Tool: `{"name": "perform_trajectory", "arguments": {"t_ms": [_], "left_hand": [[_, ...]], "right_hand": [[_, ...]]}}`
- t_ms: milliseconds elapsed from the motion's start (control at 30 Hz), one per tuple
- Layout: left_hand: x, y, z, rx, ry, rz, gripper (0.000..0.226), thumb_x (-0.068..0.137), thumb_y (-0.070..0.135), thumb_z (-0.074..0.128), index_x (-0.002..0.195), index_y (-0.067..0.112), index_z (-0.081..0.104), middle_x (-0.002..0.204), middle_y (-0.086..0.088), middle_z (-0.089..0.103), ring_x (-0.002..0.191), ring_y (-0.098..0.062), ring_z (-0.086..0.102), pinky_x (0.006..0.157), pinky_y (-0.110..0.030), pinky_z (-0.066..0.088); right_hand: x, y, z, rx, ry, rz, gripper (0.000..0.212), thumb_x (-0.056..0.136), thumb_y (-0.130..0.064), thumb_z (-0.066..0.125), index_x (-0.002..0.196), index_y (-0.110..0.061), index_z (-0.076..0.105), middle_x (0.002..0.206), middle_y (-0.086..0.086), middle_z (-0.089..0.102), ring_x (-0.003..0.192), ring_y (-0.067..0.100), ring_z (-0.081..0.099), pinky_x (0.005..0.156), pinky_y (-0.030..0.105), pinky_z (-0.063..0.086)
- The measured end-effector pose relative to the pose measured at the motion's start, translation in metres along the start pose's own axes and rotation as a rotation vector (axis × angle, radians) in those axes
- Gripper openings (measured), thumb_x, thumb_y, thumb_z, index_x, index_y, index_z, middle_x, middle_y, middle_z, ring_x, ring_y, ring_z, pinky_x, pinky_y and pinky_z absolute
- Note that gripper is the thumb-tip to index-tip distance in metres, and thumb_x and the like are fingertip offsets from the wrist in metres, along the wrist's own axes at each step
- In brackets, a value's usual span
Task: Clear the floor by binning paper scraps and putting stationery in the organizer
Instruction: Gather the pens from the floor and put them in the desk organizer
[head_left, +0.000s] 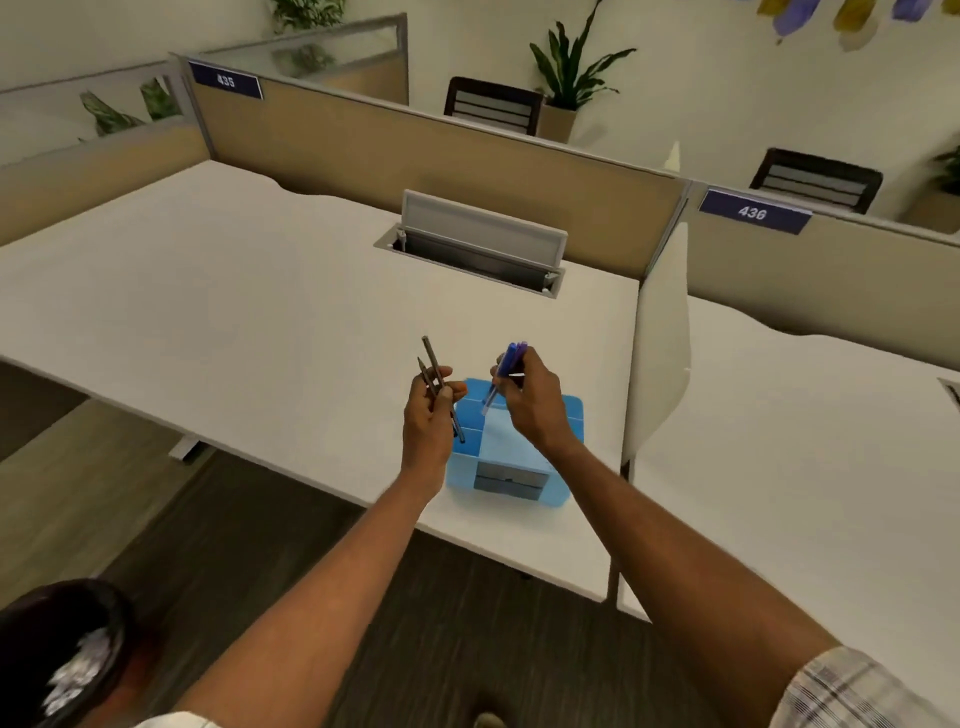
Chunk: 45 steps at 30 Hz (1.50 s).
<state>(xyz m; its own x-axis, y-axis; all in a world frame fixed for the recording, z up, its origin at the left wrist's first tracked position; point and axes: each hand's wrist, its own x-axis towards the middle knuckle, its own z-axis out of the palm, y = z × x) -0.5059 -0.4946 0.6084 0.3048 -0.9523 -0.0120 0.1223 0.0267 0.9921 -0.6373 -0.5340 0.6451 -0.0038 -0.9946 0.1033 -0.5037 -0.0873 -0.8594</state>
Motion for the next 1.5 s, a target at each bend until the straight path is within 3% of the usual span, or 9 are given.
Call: {"name": "perform_trajectory", "arguments": {"t_ms": [133, 300, 433, 600, 867, 1000, 1100, 1333, 1500], "left_hand": [[-0.008, -0.023, 0.002, 0.057, 0.036, -0.047, 0.019, 0.105, 0.025, 0.043, 0.122, 0.027, 0.053, 0.112, 0.007, 0.073, 0.112, -0.007, 0.062, 0.085, -0.020, 0.046], [-0.003, -0.037, 0.000, 0.307, 0.021, 0.068, 0.016, 0.104, 0.019, 0.046, 0.114, 0.026, 0.057, 0.113, 0.009, 0.068, 0.110, -0.003, 0.061, 0.079, -0.007, 0.046], [-0.005, -0.049, 0.000, 0.382, 0.064, 0.097, 0.015, 0.103, 0.018, 0.050, 0.117, 0.019, 0.057, 0.111, 0.016, 0.068, 0.104, 0.002, 0.062, 0.079, -0.007, 0.049], [-0.012, -0.062, 0.002, 0.419, 0.074, 0.104, 0.018, 0.101, 0.020, 0.054, 0.118, 0.025, 0.056, 0.119, 0.013, 0.065, 0.114, 0.001, 0.059, 0.091, -0.012, 0.046], [-0.014, -0.055, 0.004, 0.373, 0.163, 0.122, 0.031, 0.093, 0.030, 0.067, 0.121, 0.024, 0.057, 0.117, 0.008, 0.062, 0.112, -0.010, 0.059, 0.099, -0.023, 0.048], [-0.018, -0.041, -0.003, 0.351, 0.187, 0.061, 0.039, 0.095, 0.040, 0.060, 0.130, 0.026, 0.055, 0.126, 0.012, 0.061, 0.115, 0.000, 0.057, 0.098, -0.022, 0.047], [-0.024, -0.028, -0.015, 0.358, 0.204, 0.060, 0.040, 0.101, 0.043, 0.046, 0.136, 0.025, 0.053, 0.133, 0.013, 0.058, 0.120, 0.003, 0.054, 0.108, -0.024, 0.044], [-0.051, -0.013, -0.046, 0.501, -0.061, 0.068, 0.089, 0.079, 0.071, 0.054, 0.153, 0.028, 0.031, 0.155, 0.008, 0.041, 0.143, -0.007, 0.035, 0.115, -0.029, 0.032], [-0.062, -0.002, -0.031, 0.595, -0.272, -0.029, 0.097, 0.087, 0.068, 0.049, 0.157, 0.031, -0.008, 0.167, 0.007, 0.001, 0.153, -0.016, 0.010, 0.121, -0.043, 0.018]], "right_hand": [[0.019, 0.015, 0.008, -0.004, -0.146, -0.009, 0.028, 0.097, -0.014, 0.060, 0.120, -0.008, 0.047, 0.115, 0.012, 0.068, 0.100, 0.024, 0.069, 0.090, 0.042, 0.057], [0.033, 0.022, 0.017, -0.058, -0.302, -0.071, 0.036, 0.096, -0.013, 0.061, 0.127, -0.004, 0.043, 0.123, 0.016, 0.064, 0.105, 0.029, 0.066, 0.080, 0.028, 0.051], [0.037, 0.034, 0.020, -0.101, -0.329, -0.071, 0.036, 0.096, -0.019, 0.063, 0.125, -0.008, 0.045, 0.120, 0.014, 0.065, 0.100, 0.028, 0.065, 0.073, 0.026, 0.049], [0.044, 0.041, 0.021, -0.100, -0.340, -0.090, 0.035, 0.094, -0.018, 0.065, 0.124, -0.010, 0.048, 0.115, 0.011, 0.067, 0.097, 0.026, 0.067, 0.076, 0.031, 0.052], [0.044, 0.045, 0.014, -0.004, -0.334, -0.129, 0.038, 0.091, -0.017, 0.069, 0.125, -0.011, 0.056, 0.121, 0.008, 0.066, 0.105, 0.022, 0.067, 0.092, 0.032, 0.056], [0.045, 0.039, 0.009, -0.056, -0.292, -0.191, 0.040, 0.096, -0.025, 0.062, 0.132, -0.009, 0.055, 0.125, 0.007, 0.065, 0.101, 0.015, 0.061, 0.094, 0.030, 0.053], [0.043, 0.033, 0.006, -0.094, -0.297, -0.222, 0.041, 0.101, -0.032, 0.052, 0.137, -0.012, 0.051, 0.131, 0.007, 0.062, 0.111, 0.017, 0.060, 0.100, 0.036, 0.052], [0.027, 0.004, 0.002, -0.202, -0.313, -0.226, 0.046, 0.107, -0.034, 0.033, 0.146, -0.010, 0.040, 0.149, 0.012, 0.047, 0.133, 0.027, 0.049, 0.109, 0.032, 0.036], [-0.005, -0.010, -0.006, -0.275, -0.317, -0.178, 0.050, 0.108, -0.035, 0.030, 0.151, -0.010, 0.032, 0.157, 0.011, 0.035, 0.144, 0.028, 0.036, 0.117, 0.037, 0.027]]}}
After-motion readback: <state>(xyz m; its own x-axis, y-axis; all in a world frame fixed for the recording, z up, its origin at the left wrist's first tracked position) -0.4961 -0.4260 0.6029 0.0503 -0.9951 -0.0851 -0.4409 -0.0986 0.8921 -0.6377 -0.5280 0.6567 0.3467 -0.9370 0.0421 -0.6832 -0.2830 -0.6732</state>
